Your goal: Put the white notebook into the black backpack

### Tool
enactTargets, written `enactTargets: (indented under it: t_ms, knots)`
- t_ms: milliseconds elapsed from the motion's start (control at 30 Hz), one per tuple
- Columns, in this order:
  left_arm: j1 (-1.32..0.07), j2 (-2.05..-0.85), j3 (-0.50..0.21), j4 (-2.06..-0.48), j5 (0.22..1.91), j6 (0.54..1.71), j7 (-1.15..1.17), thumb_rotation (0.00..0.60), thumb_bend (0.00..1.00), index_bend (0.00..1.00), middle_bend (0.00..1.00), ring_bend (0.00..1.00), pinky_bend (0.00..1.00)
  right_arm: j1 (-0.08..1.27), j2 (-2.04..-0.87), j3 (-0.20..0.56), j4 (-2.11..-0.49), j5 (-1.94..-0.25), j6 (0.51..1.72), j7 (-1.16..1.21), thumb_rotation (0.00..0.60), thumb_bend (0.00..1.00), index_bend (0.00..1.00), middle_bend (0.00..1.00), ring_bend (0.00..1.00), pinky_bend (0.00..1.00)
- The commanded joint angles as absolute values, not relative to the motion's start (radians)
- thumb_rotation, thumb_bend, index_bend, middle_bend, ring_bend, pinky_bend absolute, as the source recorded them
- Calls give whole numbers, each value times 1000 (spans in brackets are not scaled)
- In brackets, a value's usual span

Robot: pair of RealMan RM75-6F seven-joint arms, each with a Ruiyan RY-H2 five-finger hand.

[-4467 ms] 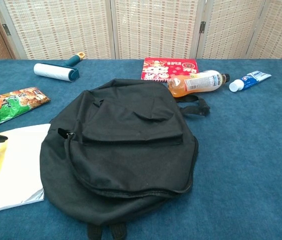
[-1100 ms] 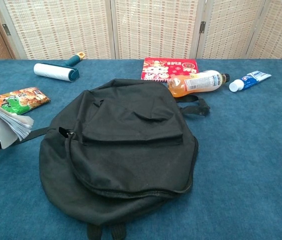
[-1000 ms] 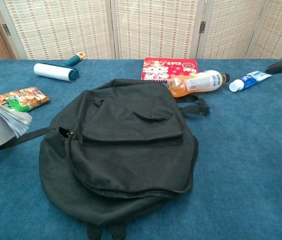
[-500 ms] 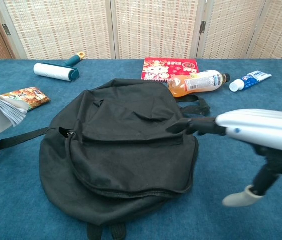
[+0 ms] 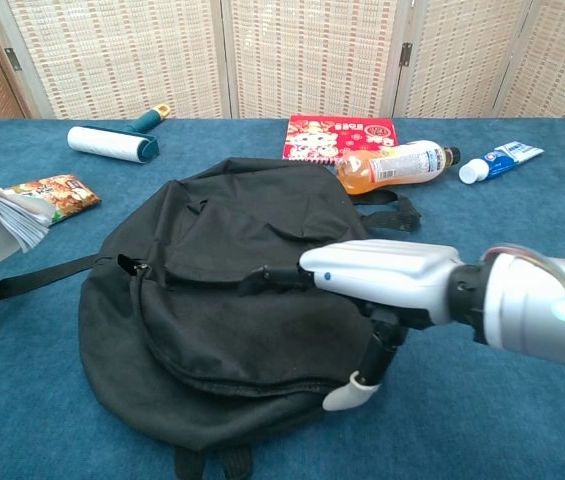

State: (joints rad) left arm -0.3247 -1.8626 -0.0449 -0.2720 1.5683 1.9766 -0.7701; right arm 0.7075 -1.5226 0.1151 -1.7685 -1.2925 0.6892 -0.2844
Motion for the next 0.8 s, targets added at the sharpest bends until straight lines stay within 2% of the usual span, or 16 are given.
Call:
enactTargets:
  t_ms: [33,267,433,800]
  knots:
    - [-323,-1862,-46,-275,1568,1976,-770,600,535,658,560,506,321,745,-1558,128,-1735,-1239,677,-324,600,138,151,150,147,143]
    - [-322,-1861,-45,-279,1571,1974,-766,600,536,658,559,506,321,791,-1593,134,-1697,-1156,690,-370,600,259,168,162,155,144]
    - [-322,-1862,-46,-280,1571,1975,-769,600,535,658,560,505,322,816,-1603,136,-1683,-1117,703,-387,600,355,199,185,183,194]
    - [-325,-1862,-46,-281,1576,1980,-768,600,535,658,559,505,321,846,-1557,118,-1714,-1080,715,-388,600,377,217,203,196,194]
